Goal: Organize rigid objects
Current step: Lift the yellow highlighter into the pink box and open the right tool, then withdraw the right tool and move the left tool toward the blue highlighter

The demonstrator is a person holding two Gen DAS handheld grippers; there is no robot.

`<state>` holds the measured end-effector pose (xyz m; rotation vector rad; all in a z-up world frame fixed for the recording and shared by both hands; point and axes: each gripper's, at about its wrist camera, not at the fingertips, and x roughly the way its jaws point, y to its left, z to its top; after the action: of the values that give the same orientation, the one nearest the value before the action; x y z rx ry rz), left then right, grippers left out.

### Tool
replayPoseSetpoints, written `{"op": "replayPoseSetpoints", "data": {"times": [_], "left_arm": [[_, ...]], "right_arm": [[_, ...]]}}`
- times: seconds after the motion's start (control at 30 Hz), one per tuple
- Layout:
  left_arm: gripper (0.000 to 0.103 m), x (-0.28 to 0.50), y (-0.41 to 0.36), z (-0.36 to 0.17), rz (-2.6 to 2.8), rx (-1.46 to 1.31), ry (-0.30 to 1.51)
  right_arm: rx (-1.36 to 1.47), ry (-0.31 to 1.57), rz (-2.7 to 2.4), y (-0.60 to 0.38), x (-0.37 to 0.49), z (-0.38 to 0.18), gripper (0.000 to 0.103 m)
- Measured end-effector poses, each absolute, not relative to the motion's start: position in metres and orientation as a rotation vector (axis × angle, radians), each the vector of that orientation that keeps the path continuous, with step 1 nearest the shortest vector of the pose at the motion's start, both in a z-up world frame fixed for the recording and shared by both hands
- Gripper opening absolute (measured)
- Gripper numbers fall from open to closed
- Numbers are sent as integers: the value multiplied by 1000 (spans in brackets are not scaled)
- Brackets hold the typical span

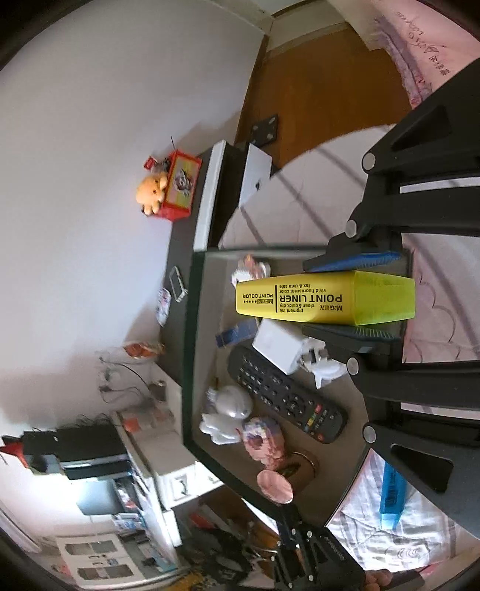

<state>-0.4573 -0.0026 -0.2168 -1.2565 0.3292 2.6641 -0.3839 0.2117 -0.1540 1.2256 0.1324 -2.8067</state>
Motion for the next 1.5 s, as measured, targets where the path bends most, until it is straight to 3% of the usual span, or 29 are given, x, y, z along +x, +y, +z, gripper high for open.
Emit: {"op": "replayPoseSetpoints", "data": {"times": [0.43, 0.5, 0.57, 0.87, 0.97, 1.03, 1.17, 1.23, 1.3, 1.5], "left_arm": [[12, -458, -1, -216, 2673, -1256, 341], [12, -458, 0, -215, 2676, -1258, 341], [12, -458, 0, -215, 2682, -1260, 332], [14, -448, -2, -208, 2707, -1247, 312], [28, -439, -7, -202, 2720, -1241, 283], [57, -430, -10, -195, 2736, -1210, 261], [83, -398, -14, -177, 2784, -1120, 249], [100, -383, -12, -171, 2796, -1076, 262], [102, -363, -9, -166, 2793, -1015, 278], [103, -326, 8, -179, 2706, -1003, 330]], "right_arm": [[1212, 162, -2792, 211, -387, -155, 28], [1192, 160, -2796, 212, -385, -152, 44], [1175, 163, -2807, 214, -382, -148, 53], [1155, 159, -2829, 231, -363, -140, 53], [1154, 154, -2840, 239, -352, -139, 54], [1149, 143, -2845, 244, -345, -139, 54], [1151, 133, -2856, 251, -330, -138, 54], [1139, 136, -2862, 252, -319, -137, 59], [1121, 134, -2872, 253, -308, -136, 81], [1114, 150, -2897, 261, -282, -135, 81]]}}
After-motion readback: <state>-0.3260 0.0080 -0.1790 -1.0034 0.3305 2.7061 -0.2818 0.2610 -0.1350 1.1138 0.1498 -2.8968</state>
